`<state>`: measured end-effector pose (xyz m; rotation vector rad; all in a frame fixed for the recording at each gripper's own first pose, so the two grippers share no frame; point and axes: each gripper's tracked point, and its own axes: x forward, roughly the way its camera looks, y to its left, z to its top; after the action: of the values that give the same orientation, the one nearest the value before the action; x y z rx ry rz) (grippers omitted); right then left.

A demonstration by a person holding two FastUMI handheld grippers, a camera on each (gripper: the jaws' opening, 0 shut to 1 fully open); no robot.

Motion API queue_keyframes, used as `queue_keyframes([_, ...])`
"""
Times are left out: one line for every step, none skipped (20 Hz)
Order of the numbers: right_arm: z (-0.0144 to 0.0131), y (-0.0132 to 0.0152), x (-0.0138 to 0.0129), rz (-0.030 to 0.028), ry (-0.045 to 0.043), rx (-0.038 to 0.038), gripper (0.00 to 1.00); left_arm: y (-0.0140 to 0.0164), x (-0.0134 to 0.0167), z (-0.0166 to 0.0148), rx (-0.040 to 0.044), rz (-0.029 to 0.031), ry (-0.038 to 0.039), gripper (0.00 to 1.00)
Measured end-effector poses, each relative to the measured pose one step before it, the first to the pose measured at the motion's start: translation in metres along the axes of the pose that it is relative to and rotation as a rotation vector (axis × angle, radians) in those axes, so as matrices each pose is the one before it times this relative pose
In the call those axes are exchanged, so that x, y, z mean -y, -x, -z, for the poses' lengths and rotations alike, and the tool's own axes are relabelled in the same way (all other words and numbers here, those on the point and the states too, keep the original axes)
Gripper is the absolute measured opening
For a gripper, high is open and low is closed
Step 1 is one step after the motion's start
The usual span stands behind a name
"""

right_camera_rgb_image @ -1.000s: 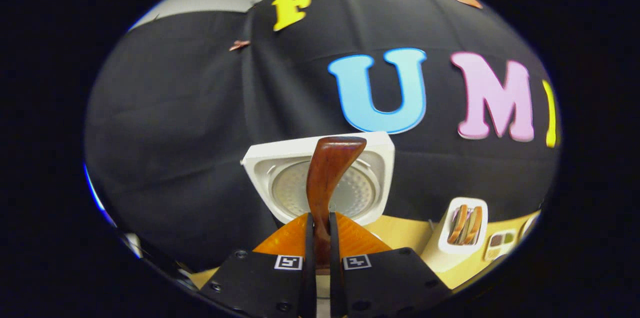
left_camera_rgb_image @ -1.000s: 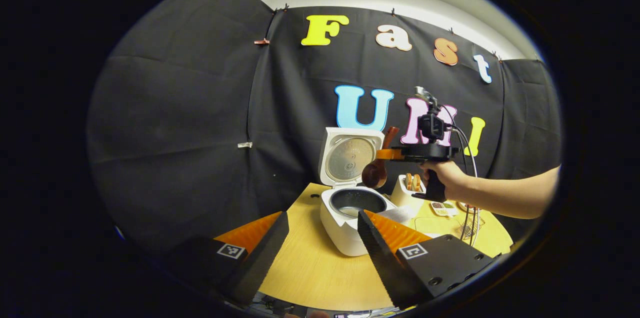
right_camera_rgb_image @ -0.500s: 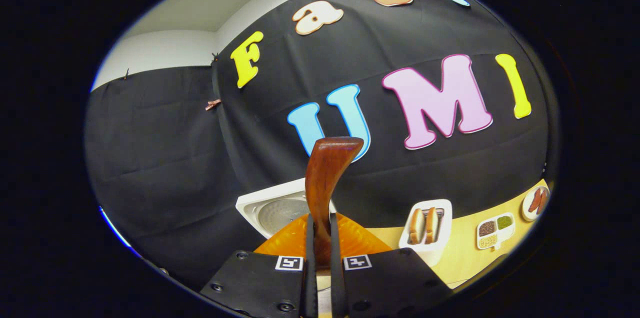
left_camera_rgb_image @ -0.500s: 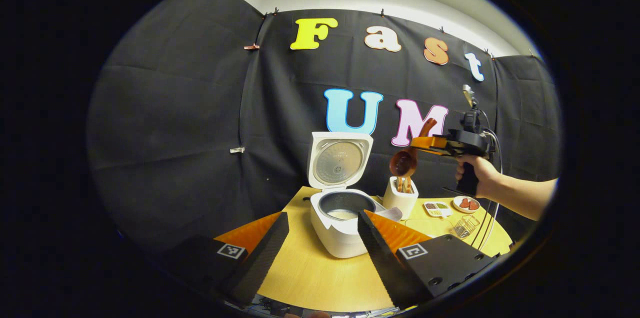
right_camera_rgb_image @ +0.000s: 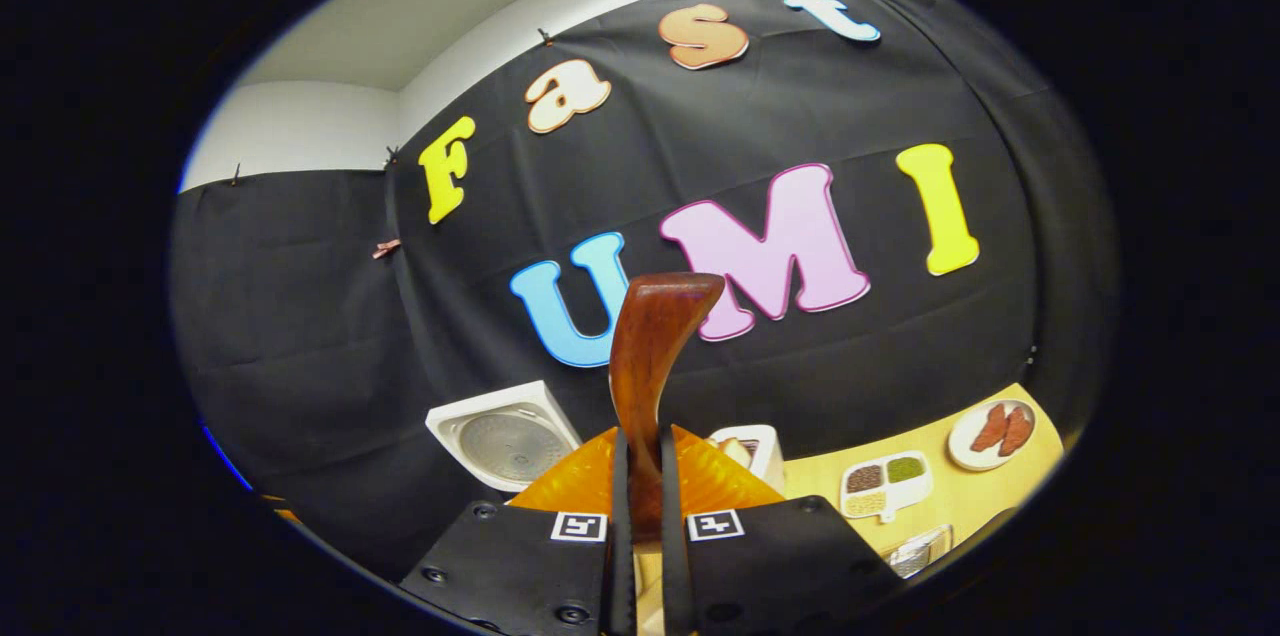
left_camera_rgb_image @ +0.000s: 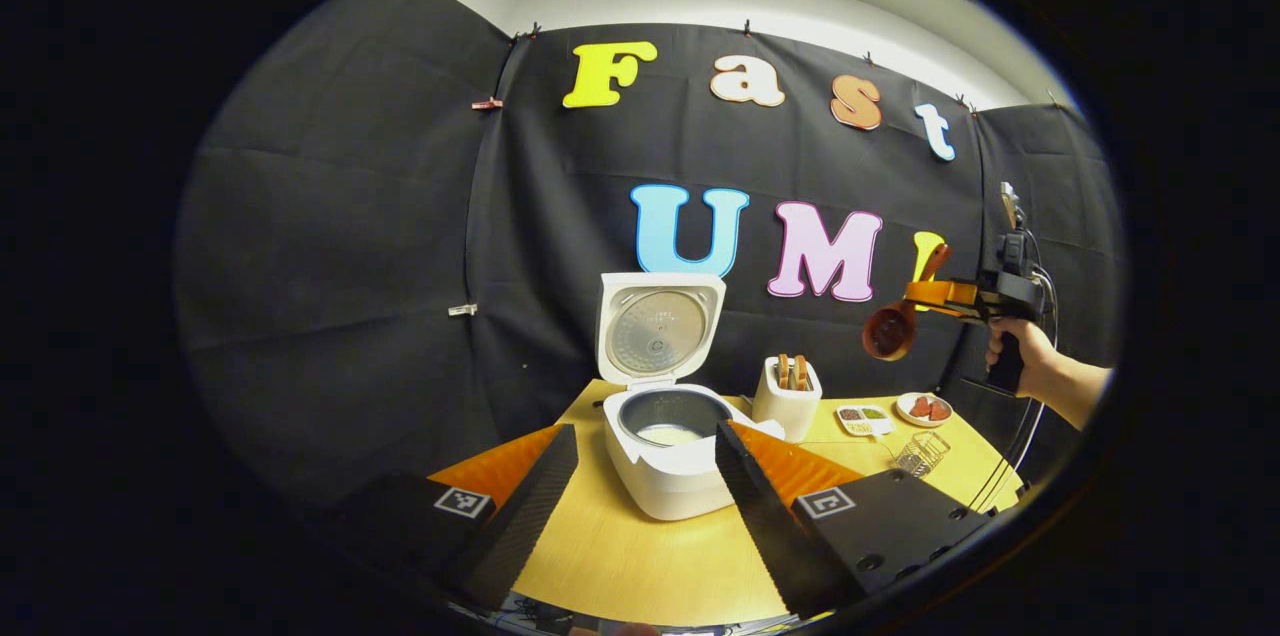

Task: Close the left gripper, press the button to open the rice cooker; take a wooden spoon from the chopstick holder with the right hand, scoop a spoonful of rice and pour it into the rice cooker, then put the wooden spoon back into the chopstick holder.

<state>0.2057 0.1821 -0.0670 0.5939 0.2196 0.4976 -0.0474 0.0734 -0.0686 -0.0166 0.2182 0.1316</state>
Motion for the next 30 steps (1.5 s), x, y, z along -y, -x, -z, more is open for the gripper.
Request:
queue_keyframes([0.00011,0.00838,0.01366,0.01983,0.00423,-0.00154,0.14,-0.00005,0.00294,-0.00066,-0.00138,0.00113,-0.00877,0.95])
queue_keyframes([0.00054,0.00813,0.01400,0.01774,0.00146,-0.00425,0.14,0.00110,0.00274,-0.00105,-0.00148,0.00075,-0.00689,0.95])
queue_keyframes([0.00215,0.00628,0.01457,0.01714,-0.00019,-0.00590,0.14,0.00113,0.00370,-0.00132,0.00091,0.00283,-0.00365,0.95])
queue_keyframes([0.00369,0.00570,0.01467,0.02120,-0.00152,-0.00771,0.14,0.00070,0.00453,-0.00241,0.00160,0.00367,-0.00025,0.95])
queue_keyframes([0.00358,0.00513,0.01603,0.02320,0.00199,-0.00610,0.14,-0.00038,0.00538,-0.00100,0.00075,0.00678,0.00130,0.95])
queue_keyframes([0.00353,0.00413,0.01551,0.02472,0.00352,-0.00537,0.14,-0.00012,0.00534,-0.00178,0.00023,0.00779,-0.00041,0.95])
queue_keyframes([0.00286,0.00379,0.01456,0.01970,0.00007,0.00007,0.15,-0.00051,0.00503,-0.00111,0.00023,0.00487,-0.00368,0.95])
queue_keyframes([0.00582,0.00366,0.01319,0.01646,-0.00591,-0.00340,0.15,-0.00091,0.00406,-0.00150,-0.00184,0.00209,-0.00423,0.95])
queue_keyframes([0.00646,0.00208,0.01273,0.01575,-0.00488,-0.01065,0.14,-0.00127,0.00363,-0.00025,-0.00459,0.00206,-0.00245,0.95])
queue_keyframes([0.00688,0.00184,0.01303,0.01576,-0.00453,-0.01315,0.14,-0.00119,0.00352,-0.00261,-0.00277,-0.00058,-0.00086,0.95])
queue_keyframes([0.00758,0.00064,0.01180,0.01299,-0.00383,-0.01003,0.14,-0.00088,0.00257,-0.00093,-0.00045,0.00026,0.00198,0.95])
queue_keyframes([0.00698,0.00125,0.01022,0.01155,-0.00410,-0.01185,0.14,-0.00043,0.00336,-0.00292,0.00215,0.00180,0.00502,0.95])
queue_keyframes([0.00680,0.00000,0.01048,0.01153,-0.00318,-0.01001,0.15,-0.00050,0.00388,-0.00198,0.00077,0.00011,0.00183,0.95])
queue_keyframes([0.00817,-0.00040,0.00951,0.01184,-0.00099,-0.01081,0.14,0.00025,0.00342,-0.00207,0.00001,-0.00297,-0.00421,0.95])
queue_keyframes([0.00902,-0.00147,0.01023,0.01336,-0.00072,-0.01257,0.14,0.00002,0.00264,-0.00043,0.00046,-0.00369,-0.00800,0.95])
queue_keyframes([0.00895,-0.00174,0.00914,0.01066,-0.00167,-0.01308,0.14,0.00024,0.00361,-0.00129,-0.00070,-0.00210,-0.00731,0.95])
queue_keyframes([0.00925,-0.00297,0.00810,0.00837,-0.00303,-0.01692,0.15,0.00085,0.00365,-0.00012,-0.00168,-0.00095,-0.00610,0.95])
queue_keyframes([0.00936,-0.00257,0.00783,0.01038,-0.00209,-0.01652,0.15,0.00052,0.00303,-0.00061,-0.00161,-0.00021,-0.00422,0.95])
queue_keyframes([0.00830,-0.00272,0.00715,0.01070,0.00341,-0.01154,0.14,0.00056,0.00182,0.00047,-0.00347,-0.00254,-0.00240,0.95])
queue_keyframes([0.00840,-0.00333,0.00785,0.01376,0.00674,-0.00923,0.14,0.00082,0.00144,-0.00014,-0.00191,-0.00577,-0.00587,0.95])
queue_keyframes([0.00663,-0.00398,0.00799,0.01626,0.00505,-0.01096,0.14,0.00136,0.00093,-0.00015,-0.00127,-0.00909,-0.00959,0.96])
queue_keyframes([0.00410,-0.00257,0.00678,0.01523,0.00093,-0.00536,0.15,0.00128,-0.00034,-0.00120,-0.00198,-0.00906,-0.00726,0.95])
queue_keyframes([0.00282,-0.00326,0.00538,0.00948,0.00467,-0.00322,0.14,0.00127,0.00038,0.00109,-0.00182,-0.00550,-0.00036,0.95])
queue_keyframes([0.00268,-0.00360,0.00276,0.00433,0.00705,-0.00314,0.15,0.00145,-0.00062,-0.00097,-0.00186,-0.00670,0.00600,0.96])
queue_keyframes([0.00324,-0.00543,0.00333,0.00225,0.00354,-0.00811,0.14,0.00098,-0.00055,0.00148,-0.00295,-0.00836,0.00868,0.96])
queue_keyframes([0.00342,-0.00502,0.00291,-0.00039,0.00031,-0.00952,0.15,0.00093,-0.00128,0.00021,-0.00316,-0.01017,0.00826,0.96])
queue_keyframes([0.00521,-0.00555,0.00305,-0.00051,-0.00562,-0.01448,0.15,0.00074,0.00017,0.00056,-0.00329,-0.00912,0.00652,0.95])
queue_keyframes([0.00630,-0.00478,0.00265,-0.00061,-0.00945,-0.01788,0.15,0.00030,-0.00017,0.00067,-0.00500,-0.00859,0.00434,0.95])
queue_keyframes([0.00648,-0.00608,0.00280,0.00063,-0.01083,-0.01606,0.15,0.00129,0.00040,0.00165,-0.00382,-0.00529,0.00332,0.95])
queue_keyframes([0.00759,-0.00500,0.00298,0.00514,-0.01092,-0.02075,0.15,0.00068,0.00095,-0.00011,-0.00024,-0.00243,0.00229,0.95])
